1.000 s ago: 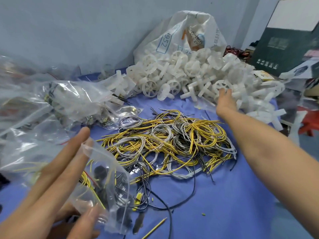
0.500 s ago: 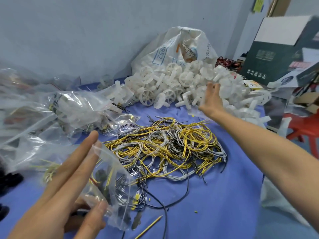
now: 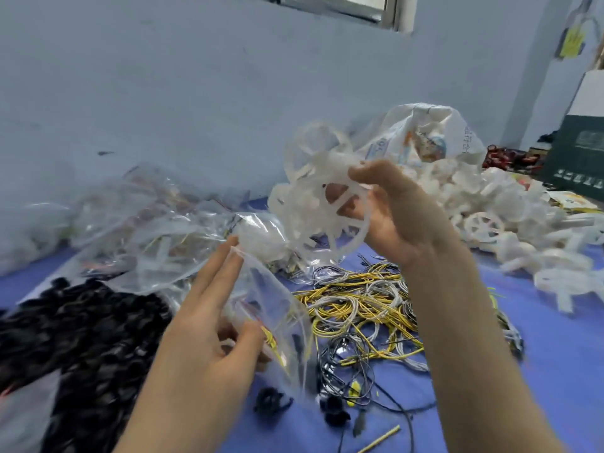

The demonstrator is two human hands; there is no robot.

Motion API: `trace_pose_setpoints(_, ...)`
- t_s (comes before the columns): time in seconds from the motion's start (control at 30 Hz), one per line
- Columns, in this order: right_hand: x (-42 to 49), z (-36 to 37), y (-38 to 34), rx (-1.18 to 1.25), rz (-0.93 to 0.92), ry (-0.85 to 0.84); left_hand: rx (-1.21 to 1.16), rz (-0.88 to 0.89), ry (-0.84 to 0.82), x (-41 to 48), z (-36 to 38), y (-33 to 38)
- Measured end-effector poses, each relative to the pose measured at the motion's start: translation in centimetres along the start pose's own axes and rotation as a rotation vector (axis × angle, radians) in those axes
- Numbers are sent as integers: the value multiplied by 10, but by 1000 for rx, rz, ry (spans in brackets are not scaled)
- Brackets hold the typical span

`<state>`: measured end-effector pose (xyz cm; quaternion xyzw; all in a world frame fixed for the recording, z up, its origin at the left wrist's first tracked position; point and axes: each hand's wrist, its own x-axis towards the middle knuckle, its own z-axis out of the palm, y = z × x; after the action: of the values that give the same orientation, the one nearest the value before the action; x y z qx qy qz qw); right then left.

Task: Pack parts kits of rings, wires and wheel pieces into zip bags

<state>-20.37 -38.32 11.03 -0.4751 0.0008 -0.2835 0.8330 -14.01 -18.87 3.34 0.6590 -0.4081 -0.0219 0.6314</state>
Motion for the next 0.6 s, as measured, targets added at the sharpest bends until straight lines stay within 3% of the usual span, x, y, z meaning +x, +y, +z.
trace_pose_setpoints(0.13, -10, 4, 23, 104, 12, -1, -32, -66, 37, 1, -11, -4)
trace_pose_setpoints(0.37, 22, -58, 62, -519, -116, 475, -56, -144, 98, 7, -24, 0)
trace_pose_setpoints(0.6, 29, -93, 82, -734, -223, 397, -39, -143, 70, 6, -20, -2)
